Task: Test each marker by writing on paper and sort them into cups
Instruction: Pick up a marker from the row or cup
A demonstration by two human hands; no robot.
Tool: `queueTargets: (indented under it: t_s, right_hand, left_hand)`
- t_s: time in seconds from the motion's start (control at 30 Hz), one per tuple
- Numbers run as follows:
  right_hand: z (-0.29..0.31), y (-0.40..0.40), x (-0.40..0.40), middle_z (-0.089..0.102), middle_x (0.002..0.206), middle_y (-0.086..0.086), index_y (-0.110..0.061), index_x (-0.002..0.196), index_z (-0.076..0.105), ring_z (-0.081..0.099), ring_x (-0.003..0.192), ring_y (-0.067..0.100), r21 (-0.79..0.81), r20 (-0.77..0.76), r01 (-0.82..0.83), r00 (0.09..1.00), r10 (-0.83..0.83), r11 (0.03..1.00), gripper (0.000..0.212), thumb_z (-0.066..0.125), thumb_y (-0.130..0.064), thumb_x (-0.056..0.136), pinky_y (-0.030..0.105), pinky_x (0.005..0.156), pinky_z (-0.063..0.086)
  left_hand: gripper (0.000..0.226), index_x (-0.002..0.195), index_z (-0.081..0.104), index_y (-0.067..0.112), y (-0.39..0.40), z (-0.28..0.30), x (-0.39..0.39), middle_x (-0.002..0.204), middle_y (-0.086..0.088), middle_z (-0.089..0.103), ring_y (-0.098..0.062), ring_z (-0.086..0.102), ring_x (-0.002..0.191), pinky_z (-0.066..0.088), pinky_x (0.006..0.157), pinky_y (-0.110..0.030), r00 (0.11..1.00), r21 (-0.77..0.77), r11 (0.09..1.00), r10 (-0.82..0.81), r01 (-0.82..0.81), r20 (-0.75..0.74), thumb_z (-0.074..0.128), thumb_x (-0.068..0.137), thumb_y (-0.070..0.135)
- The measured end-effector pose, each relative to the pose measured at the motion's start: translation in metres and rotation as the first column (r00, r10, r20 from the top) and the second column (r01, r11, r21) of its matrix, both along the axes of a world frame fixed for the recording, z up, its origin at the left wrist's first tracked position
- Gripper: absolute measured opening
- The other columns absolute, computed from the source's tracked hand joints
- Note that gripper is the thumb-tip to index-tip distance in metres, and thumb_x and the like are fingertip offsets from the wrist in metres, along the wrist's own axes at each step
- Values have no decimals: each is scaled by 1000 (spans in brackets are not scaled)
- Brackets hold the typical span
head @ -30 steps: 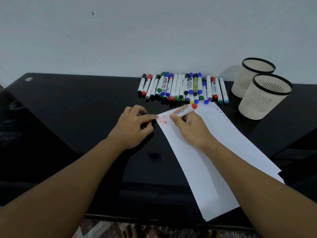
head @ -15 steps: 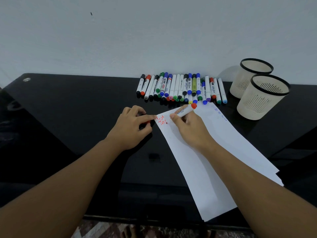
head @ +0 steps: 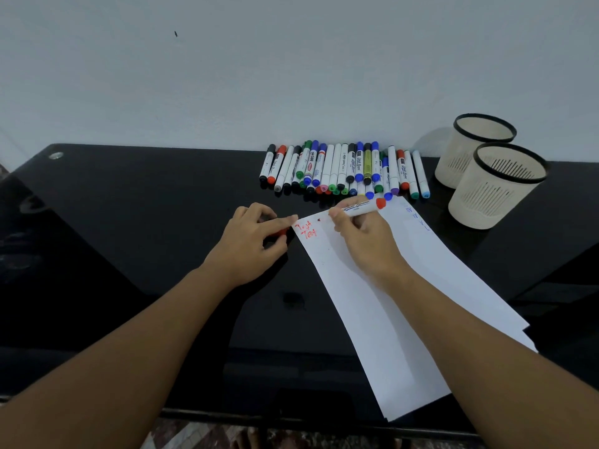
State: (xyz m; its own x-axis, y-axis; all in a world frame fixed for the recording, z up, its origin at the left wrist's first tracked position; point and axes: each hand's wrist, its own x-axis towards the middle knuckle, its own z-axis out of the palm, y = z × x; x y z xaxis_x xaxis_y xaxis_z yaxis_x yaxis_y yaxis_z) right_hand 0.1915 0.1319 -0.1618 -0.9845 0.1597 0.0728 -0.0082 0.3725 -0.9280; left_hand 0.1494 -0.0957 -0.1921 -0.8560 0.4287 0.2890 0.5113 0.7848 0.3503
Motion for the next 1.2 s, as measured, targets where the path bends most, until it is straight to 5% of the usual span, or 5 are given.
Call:
queueTargets:
  t_s: [0.27, 0.57, 0.7, 0.93, 1.2]
  right_hand:
    - [-6, 6, -1, 66, 78, -13, -34, 105, 68, 62, 75, 4, -52, -72, -100, 993, 96, 994, 6, 63, -33, 103, 43, 91, 58]
    - [8, 9, -2, 32, 161, -16, -48, 162, 12, 34, 144, 3, 57, 133, -391, 915, 381, 919, 92, 71, -23, 96, 30, 116, 29]
    - [24, 8, -5, 43, 145, -21, -43, 154, 35, 45, 133, 5, -68, 76, -254, 963, 259, 965, 59, 57, -54, 100, 28, 105, 35]
    - [28, 8, -1, 55, 139, -3, -45, 129, 47, 76, 73, 17, -13, 16, -211, 977, 211, 977, 31, 58, -29, 105, 35, 98, 52]
    - [23, 25, 16, 64, 112, -19, -44, 125, 58, 64, 95, 8, 213, 27, -172, 985, 170, 962, 22, 60, -36, 104, 26, 85, 52]
  left_hand:
    - [49, 144, 55, 37, -3, 3, 4, 113, 8, 52, -11, 44, 104, 35, 91, -14, 1000, 122, 992, -2, 0, 21, 66, 97, 34]
    - [42, 142, 55, 28, -3, 11, 8, 114, 8, 59, -9, 52, 108, 44, 94, -25, 998, 159, 986, 49, -56, 46, 61, 101, 24]
    - [34, 127, 64, 23, -1, 18, 9, 112, 9, 63, -5, 59, 103, 52, 98, -30, 979, 303, 938, 125, -170, 161, 71, 94, 18]
    - [40, 129, 66, 27, 7, 53, 10, 108, 10, 69, -6, 65, 101, 52, 95, -24, 930, 481, 845, 50, -233, 363, 75, 91, 17]
    - [23, 104, 68, 23, 13, 65, 16, 102, 3, 76, -12, 71, 101, 55, 96, -34, 892, 641, 708, -34, -297, 450, 78, 88, 11]
